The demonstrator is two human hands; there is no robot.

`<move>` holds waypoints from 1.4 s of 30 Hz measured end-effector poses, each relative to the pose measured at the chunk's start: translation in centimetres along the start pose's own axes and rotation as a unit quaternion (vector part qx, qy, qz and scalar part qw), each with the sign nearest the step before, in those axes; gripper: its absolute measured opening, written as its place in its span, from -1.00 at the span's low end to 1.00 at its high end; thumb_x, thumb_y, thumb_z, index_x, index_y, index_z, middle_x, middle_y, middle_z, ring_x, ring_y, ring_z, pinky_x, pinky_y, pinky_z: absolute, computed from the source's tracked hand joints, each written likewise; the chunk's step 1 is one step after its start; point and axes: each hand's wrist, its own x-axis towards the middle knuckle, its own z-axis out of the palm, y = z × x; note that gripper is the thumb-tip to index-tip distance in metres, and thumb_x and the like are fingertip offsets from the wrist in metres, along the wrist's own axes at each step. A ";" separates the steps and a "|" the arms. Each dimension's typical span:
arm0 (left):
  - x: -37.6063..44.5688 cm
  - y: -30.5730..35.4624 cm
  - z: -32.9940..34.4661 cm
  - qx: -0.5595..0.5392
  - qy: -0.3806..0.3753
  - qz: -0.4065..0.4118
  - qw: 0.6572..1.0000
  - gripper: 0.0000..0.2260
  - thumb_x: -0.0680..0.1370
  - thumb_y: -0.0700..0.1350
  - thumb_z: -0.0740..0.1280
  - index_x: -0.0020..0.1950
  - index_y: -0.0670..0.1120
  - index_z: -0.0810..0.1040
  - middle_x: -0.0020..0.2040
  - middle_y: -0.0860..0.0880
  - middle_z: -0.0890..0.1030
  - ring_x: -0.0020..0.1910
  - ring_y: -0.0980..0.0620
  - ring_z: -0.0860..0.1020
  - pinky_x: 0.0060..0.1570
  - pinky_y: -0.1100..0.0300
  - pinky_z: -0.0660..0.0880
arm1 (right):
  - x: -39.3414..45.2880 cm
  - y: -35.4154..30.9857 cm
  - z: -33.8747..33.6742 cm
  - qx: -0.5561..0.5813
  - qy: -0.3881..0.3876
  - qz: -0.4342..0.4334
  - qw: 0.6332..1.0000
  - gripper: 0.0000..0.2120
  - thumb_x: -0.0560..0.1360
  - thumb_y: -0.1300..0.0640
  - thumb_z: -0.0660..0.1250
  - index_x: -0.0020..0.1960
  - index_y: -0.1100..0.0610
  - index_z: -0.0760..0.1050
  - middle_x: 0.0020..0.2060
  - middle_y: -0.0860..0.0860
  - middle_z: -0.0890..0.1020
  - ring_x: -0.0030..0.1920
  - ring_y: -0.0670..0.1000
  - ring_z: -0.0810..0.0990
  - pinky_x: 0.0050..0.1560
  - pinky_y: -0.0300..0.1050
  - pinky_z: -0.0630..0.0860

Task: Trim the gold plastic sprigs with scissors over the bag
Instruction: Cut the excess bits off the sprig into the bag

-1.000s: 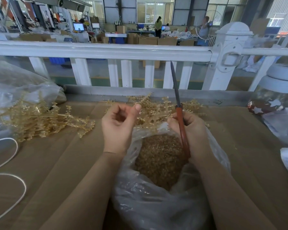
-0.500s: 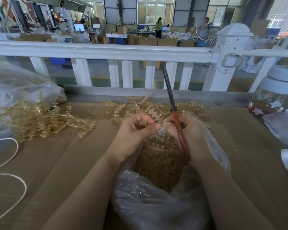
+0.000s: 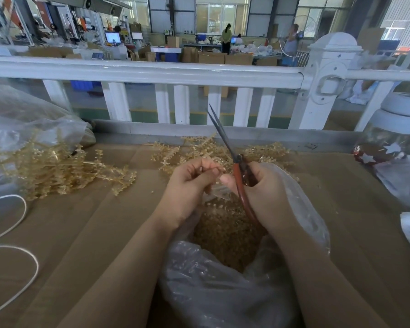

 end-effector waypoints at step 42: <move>0.2 1.0 -1.9 0.184 0.004 0.082 0.979 -0.81 0.60 -0.38 0.23 -0.14 -0.17 0.54 -0.34 0.13 0.54 -0.33 0.23 0.47 -0.22 0.38 0.40 | -0.3 0.8 -0.2 -0.284 0.020 -0.131 0.950 -0.29 0.25 -0.66 0.06 0.02 -0.12 0.50 -0.26 -0.31 0.47 -0.25 -0.22 0.45 -0.27 -0.47 0.25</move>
